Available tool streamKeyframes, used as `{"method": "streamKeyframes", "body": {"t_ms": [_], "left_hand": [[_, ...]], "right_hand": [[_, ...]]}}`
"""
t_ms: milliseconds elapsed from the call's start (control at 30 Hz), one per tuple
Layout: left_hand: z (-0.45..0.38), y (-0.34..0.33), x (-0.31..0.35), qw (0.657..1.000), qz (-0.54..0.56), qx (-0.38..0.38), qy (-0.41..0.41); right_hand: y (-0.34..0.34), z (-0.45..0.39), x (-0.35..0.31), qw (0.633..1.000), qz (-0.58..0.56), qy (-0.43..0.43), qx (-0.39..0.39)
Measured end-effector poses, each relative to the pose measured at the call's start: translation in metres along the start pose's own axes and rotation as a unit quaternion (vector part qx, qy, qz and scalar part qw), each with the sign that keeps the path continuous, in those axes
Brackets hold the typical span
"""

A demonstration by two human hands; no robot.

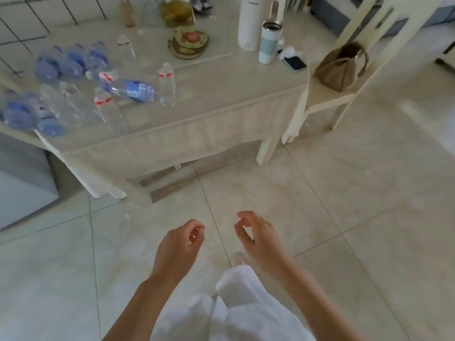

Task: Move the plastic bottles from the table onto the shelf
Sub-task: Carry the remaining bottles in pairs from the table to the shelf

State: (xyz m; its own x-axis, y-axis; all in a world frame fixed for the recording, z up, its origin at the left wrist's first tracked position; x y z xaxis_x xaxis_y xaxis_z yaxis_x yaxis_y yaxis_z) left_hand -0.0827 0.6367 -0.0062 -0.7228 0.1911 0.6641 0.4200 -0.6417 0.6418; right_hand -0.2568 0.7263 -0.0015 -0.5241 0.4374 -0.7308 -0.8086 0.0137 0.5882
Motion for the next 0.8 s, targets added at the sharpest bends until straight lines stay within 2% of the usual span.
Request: {"method": "streamKeyframes", "body": {"t_ms": [233, 400, 567, 800], "left_hand": [[-0.056, 0.033, 0.015, 0.993, 0.043, 0.067, 0.082], [-0.086, 0.059, 0.006, 0.983, 0.081, 0.105, 0.130], [-0.139, 0.108, -0.020, 0.972, 0.090, 0.163, 0.141], [-0.224, 0.202, -0.048, 0.968, 0.079, 0.201, 0.127]], "right_hand": [[0.050, -0.095, -0.030, 0.993, 0.038, 0.074, -0.087], [0.062, -0.169, -0.061, 0.986, 0.061, 0.110, -0.108], [0.057, -0.257, -0.103, 0.982, 0.064, 0.139, -0.114], [0.045, -0.358, -0.169, 0.981, 0.068, 0.150, -0.106]]}}
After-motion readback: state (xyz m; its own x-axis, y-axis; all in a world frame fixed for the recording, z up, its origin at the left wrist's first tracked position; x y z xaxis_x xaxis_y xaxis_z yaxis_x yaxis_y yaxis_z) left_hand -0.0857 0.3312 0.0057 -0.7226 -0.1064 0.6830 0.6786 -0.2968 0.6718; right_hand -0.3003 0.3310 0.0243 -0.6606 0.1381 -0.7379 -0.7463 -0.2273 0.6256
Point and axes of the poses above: each hand's wrist, its own z-axis away from the middle knuckle, its own y-axis out of the back of the hand, x = y × z, the point moved 4 cm from there along -z, towards the middle knuckle, and after that the axes turned 10 degrees about -x, right-handed, at the moved point
